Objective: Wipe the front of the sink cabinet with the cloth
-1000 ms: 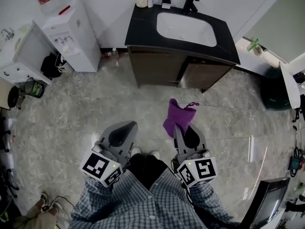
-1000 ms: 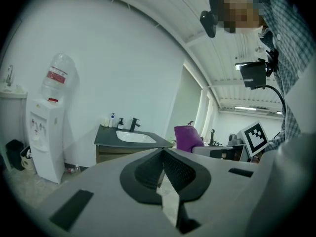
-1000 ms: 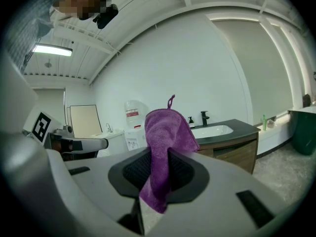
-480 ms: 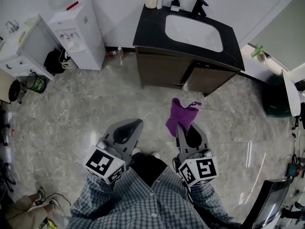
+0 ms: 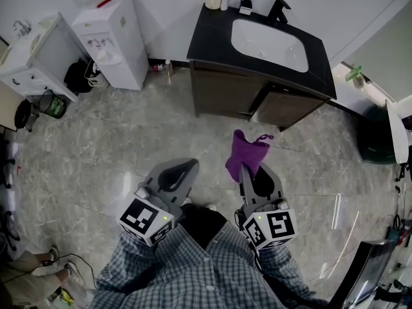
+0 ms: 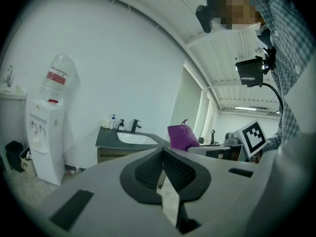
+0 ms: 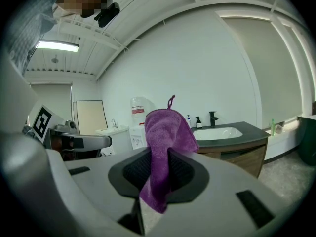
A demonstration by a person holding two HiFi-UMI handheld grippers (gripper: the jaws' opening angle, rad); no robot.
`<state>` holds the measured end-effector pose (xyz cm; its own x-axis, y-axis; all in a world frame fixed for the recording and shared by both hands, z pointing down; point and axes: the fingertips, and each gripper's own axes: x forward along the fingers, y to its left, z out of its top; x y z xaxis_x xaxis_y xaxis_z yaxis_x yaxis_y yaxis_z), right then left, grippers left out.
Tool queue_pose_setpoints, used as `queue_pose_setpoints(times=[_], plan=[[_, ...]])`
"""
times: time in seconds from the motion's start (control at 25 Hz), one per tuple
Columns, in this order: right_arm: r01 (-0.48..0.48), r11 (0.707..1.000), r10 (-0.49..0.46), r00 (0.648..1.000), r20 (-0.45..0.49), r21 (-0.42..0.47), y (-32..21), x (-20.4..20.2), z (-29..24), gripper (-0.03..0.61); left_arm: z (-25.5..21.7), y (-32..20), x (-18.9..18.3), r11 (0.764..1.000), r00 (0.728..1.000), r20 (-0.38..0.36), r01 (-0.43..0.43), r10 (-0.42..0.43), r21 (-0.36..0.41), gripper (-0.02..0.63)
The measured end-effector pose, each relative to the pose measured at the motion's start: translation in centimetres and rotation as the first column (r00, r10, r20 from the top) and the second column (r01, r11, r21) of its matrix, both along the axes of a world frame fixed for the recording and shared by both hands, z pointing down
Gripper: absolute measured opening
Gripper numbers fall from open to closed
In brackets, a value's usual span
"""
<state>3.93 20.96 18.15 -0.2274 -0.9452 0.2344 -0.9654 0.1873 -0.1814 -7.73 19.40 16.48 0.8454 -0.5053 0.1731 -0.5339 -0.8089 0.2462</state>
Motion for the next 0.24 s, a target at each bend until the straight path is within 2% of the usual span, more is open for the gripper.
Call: queue_pose_setpoints(times=[0.24], plan=[[-0.006, 1.0, 0.006, 1.0, 0.007, -0.003, -0.45, 0.62, 0.2, 0.077, 0.06, -0.51, 0.5, 1.0, 1.0, 0.001, -0.001, 0.001, 0.002, 0.012]])
